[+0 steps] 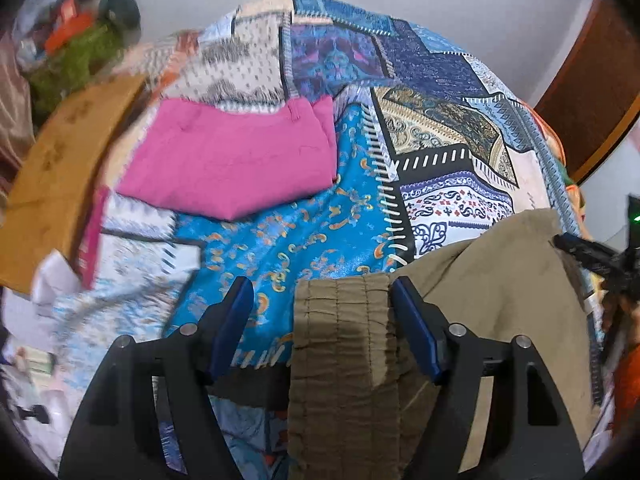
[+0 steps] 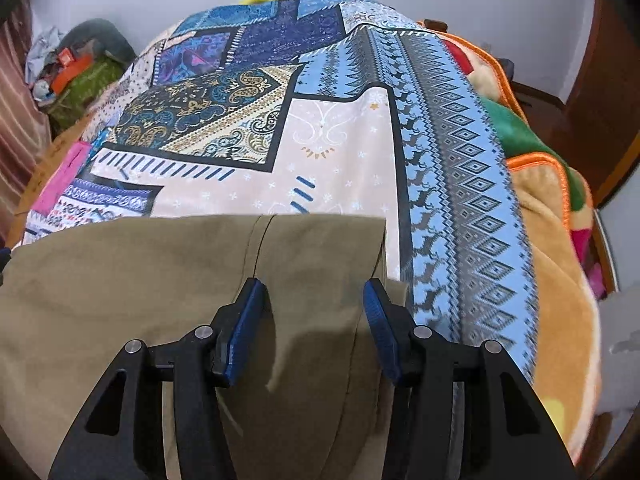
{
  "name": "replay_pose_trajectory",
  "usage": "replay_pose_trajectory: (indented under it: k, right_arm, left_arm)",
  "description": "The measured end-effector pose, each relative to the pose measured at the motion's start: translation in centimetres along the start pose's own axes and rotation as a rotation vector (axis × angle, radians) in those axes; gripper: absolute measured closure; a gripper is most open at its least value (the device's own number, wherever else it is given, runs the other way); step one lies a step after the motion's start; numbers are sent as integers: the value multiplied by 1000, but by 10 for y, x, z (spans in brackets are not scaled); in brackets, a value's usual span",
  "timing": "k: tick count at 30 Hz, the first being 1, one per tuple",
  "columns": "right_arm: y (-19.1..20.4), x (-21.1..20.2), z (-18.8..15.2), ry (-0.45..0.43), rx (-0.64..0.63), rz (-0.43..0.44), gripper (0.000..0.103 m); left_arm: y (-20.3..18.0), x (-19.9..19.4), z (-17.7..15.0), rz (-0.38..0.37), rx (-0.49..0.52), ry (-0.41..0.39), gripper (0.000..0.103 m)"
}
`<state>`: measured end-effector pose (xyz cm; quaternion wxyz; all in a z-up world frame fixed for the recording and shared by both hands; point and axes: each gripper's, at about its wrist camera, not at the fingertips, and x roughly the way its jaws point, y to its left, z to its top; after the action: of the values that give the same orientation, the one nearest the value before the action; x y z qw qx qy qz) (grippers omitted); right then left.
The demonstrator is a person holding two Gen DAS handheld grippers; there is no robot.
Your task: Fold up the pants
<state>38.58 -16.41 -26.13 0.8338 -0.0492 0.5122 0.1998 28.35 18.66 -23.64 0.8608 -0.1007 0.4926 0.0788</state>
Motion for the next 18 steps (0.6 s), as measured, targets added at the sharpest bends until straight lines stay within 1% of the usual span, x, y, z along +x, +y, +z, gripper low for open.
replay_pose_trajectory:
  k: [1, 2, 3, 6, 7, 8, 10, 12, 14, 15, 16, 18]
  right_arm:
    - [3, -9, -1, -7, 1, 23, 55]
    - [6, -16, -1, -20, 2, 45, 53]
    - [9, -27, -2, -41, 2, 75, 53]
    - [32, -55, -6, -79, -22, 169, 52]
    - [41, -60, -7, -83, -27, 201, 50]
    - [49, -63, -9, -79, -28, 223, 44]
    - [68, -63, -14, -61, -37, 263, 42]
    - [83, -55, -19, -25, -58, 270, 42]
    - [96, -45, -32, 37, -88, 253, 42]
    - [100, -40, -36, 65, -100, 247, 42]
    - [103, -38, -47, 85, -122, 237, 41]
    - [102, -49, -61, 55, -145, 220, 31]
  left_arm:
    - [-7, -10, 0, 8, 32, -19, 30]
    - [-10, -15, 0, 4, 51, -28, 30]
    - [-15, -21, -1, -4, 69, -38, 30]
    - [-33, -35, -4, -50, 114, -44, 30]
    - [-40, -37, -6, -67, 126, -40, 30]
    - [-48, -39, -9, -82, 140, -33, 30]
    - [-62, -38, -15, -101, 172, -15, 30]
    - [-76, -34, -25, -112, 208, 10, 29]
    - [-85, -27, -35, -116, 230, 39, 27]
    - [-87, -23, -41, -107, 238, 54, 27]
    - [-90, -20, -49, -81, 251, 54, 26]
    - [-94, -25, -61, -44, 282, 8, 24]
